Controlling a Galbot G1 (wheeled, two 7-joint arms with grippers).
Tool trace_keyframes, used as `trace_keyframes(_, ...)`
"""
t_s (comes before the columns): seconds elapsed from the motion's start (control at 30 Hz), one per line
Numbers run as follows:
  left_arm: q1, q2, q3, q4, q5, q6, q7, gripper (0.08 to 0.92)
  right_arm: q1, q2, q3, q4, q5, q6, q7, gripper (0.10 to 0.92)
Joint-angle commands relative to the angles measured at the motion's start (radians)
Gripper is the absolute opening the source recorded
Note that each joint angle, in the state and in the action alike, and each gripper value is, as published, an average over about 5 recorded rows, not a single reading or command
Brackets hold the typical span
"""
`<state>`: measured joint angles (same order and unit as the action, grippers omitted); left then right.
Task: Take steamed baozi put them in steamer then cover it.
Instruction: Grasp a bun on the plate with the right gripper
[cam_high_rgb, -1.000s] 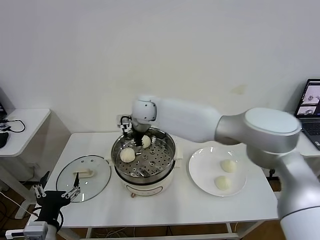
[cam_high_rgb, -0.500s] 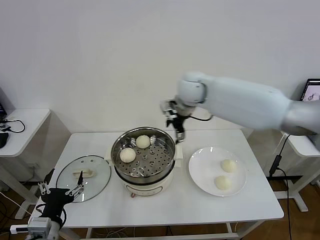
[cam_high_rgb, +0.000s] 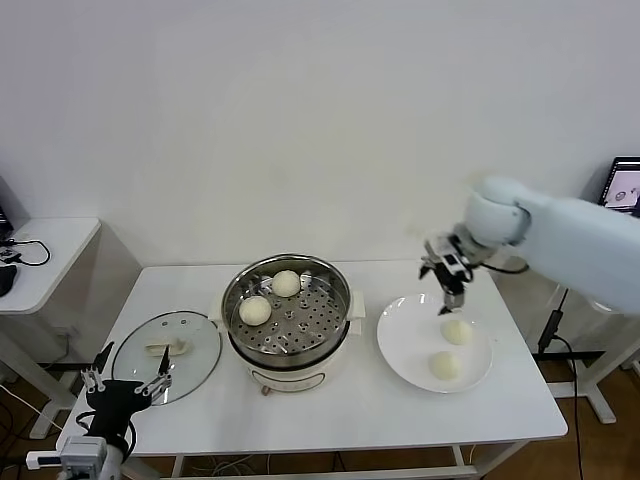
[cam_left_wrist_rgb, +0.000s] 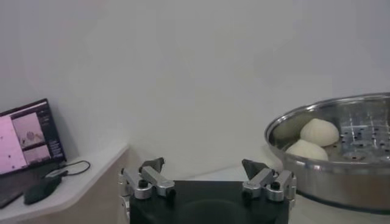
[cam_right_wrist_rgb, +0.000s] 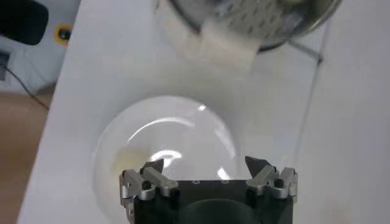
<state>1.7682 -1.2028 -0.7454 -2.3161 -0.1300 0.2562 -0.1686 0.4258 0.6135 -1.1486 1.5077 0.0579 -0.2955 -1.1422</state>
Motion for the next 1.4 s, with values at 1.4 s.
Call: trace_keyframes(1.4, -0.004, -0.027, 0.001, 0.034, 0.021, 0.002, -0.001, 0.823, -0.499, 0.116, 0.316, -0.206, -0.223, 0.023, 0.056, 0.804)
